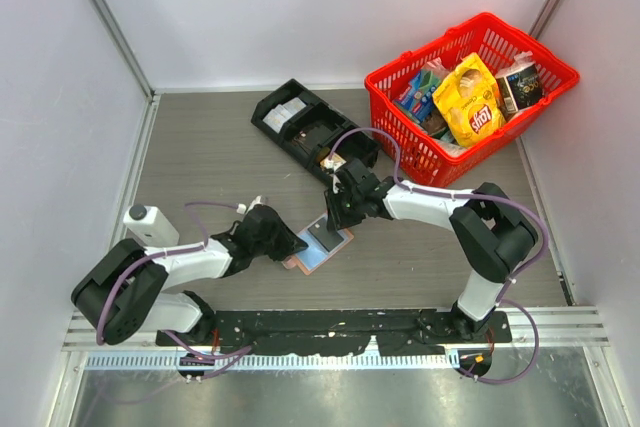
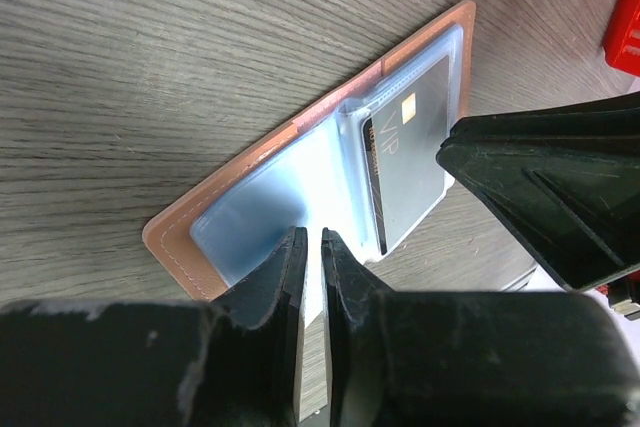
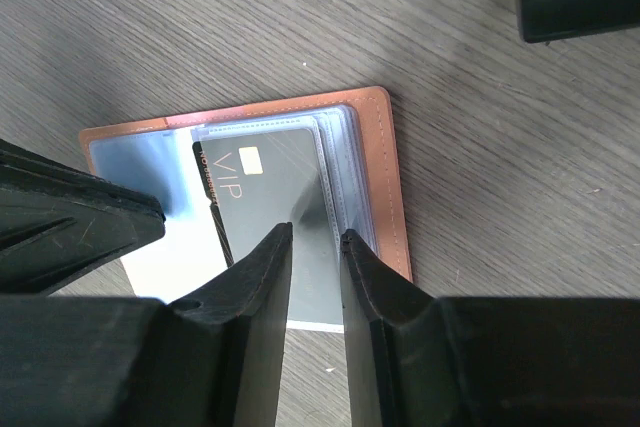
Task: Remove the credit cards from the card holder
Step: Remove the credit card from the card holder.
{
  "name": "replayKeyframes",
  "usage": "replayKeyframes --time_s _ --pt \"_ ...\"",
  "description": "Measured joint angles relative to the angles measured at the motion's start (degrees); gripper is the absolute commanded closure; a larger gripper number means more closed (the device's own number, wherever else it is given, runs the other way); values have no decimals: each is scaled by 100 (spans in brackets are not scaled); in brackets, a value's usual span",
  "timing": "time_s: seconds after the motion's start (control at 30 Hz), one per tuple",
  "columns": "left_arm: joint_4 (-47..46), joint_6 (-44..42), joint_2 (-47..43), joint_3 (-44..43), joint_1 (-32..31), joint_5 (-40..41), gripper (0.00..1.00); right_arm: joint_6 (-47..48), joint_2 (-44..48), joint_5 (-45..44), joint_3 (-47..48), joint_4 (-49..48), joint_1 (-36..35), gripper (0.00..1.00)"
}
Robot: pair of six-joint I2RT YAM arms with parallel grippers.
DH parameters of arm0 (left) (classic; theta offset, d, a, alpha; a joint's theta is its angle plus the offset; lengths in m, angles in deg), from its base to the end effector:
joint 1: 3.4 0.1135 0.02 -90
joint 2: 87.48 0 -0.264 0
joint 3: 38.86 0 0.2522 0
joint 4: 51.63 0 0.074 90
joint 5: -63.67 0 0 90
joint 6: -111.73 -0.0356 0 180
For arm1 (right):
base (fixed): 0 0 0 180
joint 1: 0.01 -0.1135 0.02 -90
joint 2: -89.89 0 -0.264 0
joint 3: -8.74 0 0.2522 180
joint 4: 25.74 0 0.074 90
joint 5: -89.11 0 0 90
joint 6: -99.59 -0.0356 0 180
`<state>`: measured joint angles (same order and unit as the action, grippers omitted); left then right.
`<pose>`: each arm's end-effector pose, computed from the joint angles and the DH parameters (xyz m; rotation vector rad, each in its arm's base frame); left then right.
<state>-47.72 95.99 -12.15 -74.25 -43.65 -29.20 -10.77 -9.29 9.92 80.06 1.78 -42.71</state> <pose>0.1710 -0.1471 0.1311 -0.7286 2.4764 -0.9599 0.2505 0.2402 0.1666 -0.5898 2.5838 0.6454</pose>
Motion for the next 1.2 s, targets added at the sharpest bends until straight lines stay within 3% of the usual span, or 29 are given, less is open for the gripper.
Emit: replayKeyframes --time_s 0.37,0.9,1.2 --pt "46 -55 55 -70 -2 -7 84 22 -26 258 -37 -61 -7 78" --pt "46 13 -577 90 -4 92 62 -404 -48 306 -354 -651 -31 98" --pt "-92 186 -369 107 -2 107 60 -577 -109 328 -361 -802 -31 99"
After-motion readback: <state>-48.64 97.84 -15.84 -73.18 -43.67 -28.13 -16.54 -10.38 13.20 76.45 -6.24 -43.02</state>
